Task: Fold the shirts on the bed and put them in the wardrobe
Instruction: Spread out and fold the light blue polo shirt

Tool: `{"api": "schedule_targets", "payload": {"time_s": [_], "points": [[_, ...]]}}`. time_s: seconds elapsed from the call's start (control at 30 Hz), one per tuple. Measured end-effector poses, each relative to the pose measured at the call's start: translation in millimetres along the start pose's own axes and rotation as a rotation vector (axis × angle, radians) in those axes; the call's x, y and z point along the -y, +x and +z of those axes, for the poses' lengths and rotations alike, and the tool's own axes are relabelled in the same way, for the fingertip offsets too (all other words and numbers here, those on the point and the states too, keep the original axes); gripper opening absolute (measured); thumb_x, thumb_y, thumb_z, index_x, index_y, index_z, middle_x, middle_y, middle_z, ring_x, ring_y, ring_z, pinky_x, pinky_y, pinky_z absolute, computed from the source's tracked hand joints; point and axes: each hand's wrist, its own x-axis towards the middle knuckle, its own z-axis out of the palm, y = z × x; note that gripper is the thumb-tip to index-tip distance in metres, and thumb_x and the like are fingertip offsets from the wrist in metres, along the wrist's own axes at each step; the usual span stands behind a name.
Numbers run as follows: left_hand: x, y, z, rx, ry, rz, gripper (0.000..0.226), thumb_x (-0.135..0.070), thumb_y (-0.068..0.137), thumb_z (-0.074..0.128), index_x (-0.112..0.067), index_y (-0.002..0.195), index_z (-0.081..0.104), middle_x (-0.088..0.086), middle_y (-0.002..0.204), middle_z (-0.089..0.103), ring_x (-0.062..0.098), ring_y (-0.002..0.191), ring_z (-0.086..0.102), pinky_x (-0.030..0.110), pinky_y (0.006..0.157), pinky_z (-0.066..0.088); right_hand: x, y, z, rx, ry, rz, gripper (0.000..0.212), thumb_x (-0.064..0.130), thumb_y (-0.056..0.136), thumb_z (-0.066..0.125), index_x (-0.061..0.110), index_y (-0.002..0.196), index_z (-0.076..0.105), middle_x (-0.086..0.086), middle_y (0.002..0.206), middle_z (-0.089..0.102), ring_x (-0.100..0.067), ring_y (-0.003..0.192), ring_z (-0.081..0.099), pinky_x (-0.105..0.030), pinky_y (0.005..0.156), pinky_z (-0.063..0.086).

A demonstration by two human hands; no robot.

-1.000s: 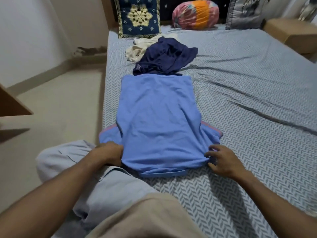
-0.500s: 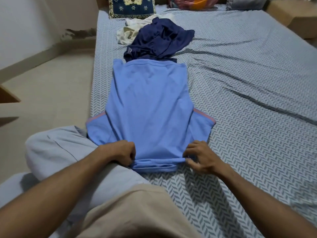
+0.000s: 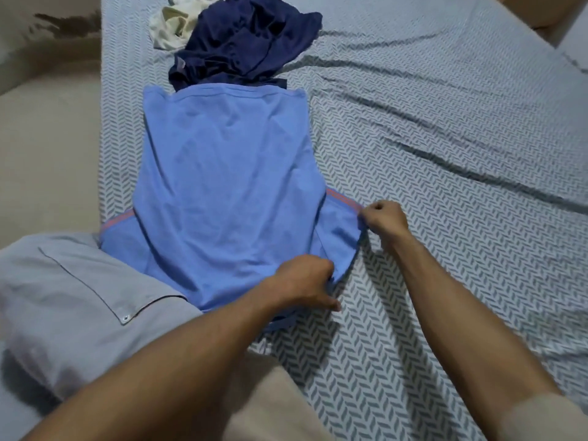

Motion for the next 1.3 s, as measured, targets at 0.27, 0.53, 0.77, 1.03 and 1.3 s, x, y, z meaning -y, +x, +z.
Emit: {"api": "schedule_targets", "payload": {"time_s": [0.27,0.53,0.77,1.03,1.3], "points": [[-8,11,8,0.063,-0.107,0.111,0.021,-0.02,0.079,0.062,-0.008,0.093,0.073,0.014,0.091,0.074,0.036,0.09,0.068,0.037,0.072,0.053,-56,-22,-37,-0.191,-0.019,0.002,0.018,0.031,0.08,0.067,0.014,0.086,0.063,-0.008,0.083,0.067,-0.031,0.088,0.066,-0.035,0.075,0.046],[37,34,-43,-0.028,-0.397,0.035,0.019,-0.014,0.083,0.067,-0.02,0.098,0.078,-0.016,0.066,0.063,-0.012,0.056,0.055,0.01,0.06,0.04,25,-7,-4,-0.18,-0.48,-0.571,0.04,0.042,0.078,0.053,0.025,0.11,0.069,-0.006,0.11,0.064,-0.034,0.11,0.058,-0.048,0.091,0.043],[121,110,-125,-0.38,-0.433,-0.209,0.023,-0.015,0.083,0.065,-0.024,0.101,0.075,-0.003,0.085,0.074,0.013,0.082,0.068,0.025,0.078,0.051,53,67,49,0.058,-0.455,-0.837,0.026,0.05,0.072,0.057,0.025,0.078,0.06,0.01,0.077,0.048,-0.026,0.083,0.055,-0.036,0.074,0.025],[157,260,-220,-0.444,-0.248,-0.204,0.034,-0.018,0.095,0.056,-0.009,0.128,0.058,0.014,0.121,0.063,0.028,0.107,0.06,0.032,0.088,0.044,40,81,62,-0.116,-0.356,-0.965,0.018,0.028,0.078,0.059,0.019,0.071,0.045,0.001,0.073,0.044,-0.028,0.075,0.048,-0.043,0.07,0.032],[173,354,-276,-0.262,0.018,-0.414,0.042,-0.01,0.084,0.066,-0.001,0.124,0.056,0.023,0.127,0.061,0.038,0.113,0.063,0.037,0.082,0.052,39,78,67,-0.135,-0.322,-0.987,0.016,0.023,0.073,0.057,0.017,0.066,0.043,0.001,0.07,0.042,-0.026,0.068,0.043,-0.044,0.064,0.03]]}}
